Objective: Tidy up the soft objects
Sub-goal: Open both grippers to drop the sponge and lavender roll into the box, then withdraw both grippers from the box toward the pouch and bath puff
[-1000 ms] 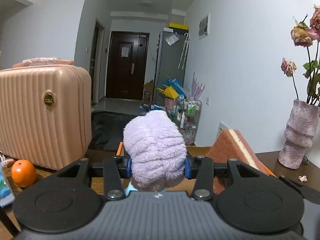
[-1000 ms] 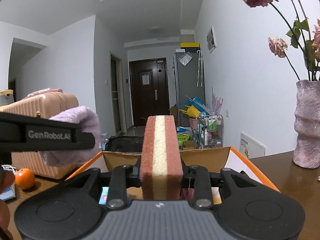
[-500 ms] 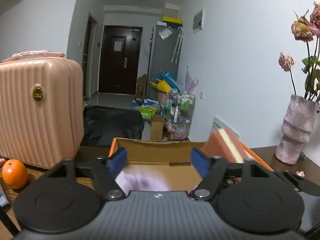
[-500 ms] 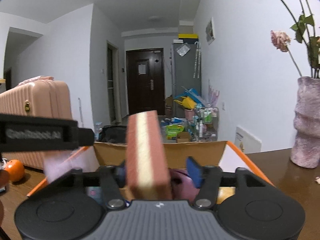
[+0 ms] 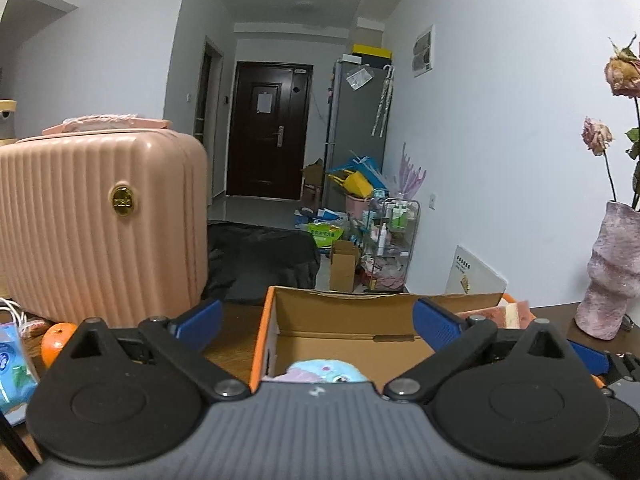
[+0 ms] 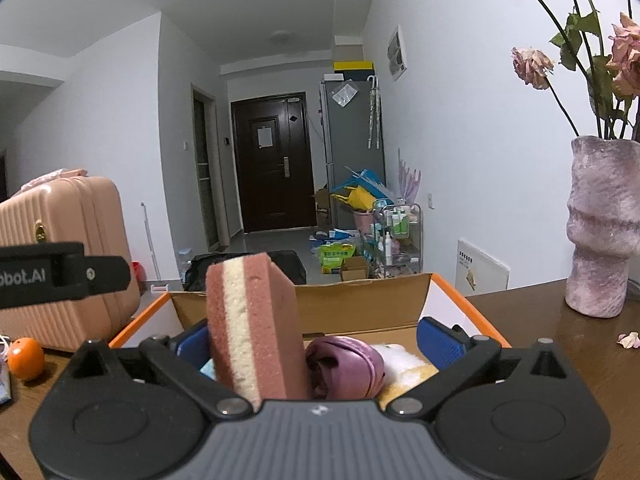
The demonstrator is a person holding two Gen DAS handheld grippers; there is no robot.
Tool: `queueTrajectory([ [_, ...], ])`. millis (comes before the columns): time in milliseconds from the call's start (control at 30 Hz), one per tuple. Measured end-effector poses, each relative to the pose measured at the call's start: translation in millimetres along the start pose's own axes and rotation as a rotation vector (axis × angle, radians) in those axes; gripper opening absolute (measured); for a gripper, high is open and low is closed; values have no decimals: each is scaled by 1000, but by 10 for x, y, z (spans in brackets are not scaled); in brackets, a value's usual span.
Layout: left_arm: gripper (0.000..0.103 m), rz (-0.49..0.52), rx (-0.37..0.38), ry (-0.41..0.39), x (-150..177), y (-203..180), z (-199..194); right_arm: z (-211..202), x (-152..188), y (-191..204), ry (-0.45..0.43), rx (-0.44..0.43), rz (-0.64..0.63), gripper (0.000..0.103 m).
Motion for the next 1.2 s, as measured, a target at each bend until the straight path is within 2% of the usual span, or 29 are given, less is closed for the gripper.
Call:
queueTrajectory([
  [533, 103, -52, -37, 13, 31, 227, -257, -280, -25, 54, -13, -69, -4, 103],
  [1200, 103, -40, -38, 32, 280, 118, -836, -958, 121, -117, -35, -34, -40, 103],
])
Point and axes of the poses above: each gripper's, at about its wrist camera, not at the fingertips, and z roughly the way its jaws point, y to its left, x to its underside, the point moved 5 cm from there along z, roughly the way its jaws point, and after that the axes turned 6 degrees about z, right-handed, at the moved point
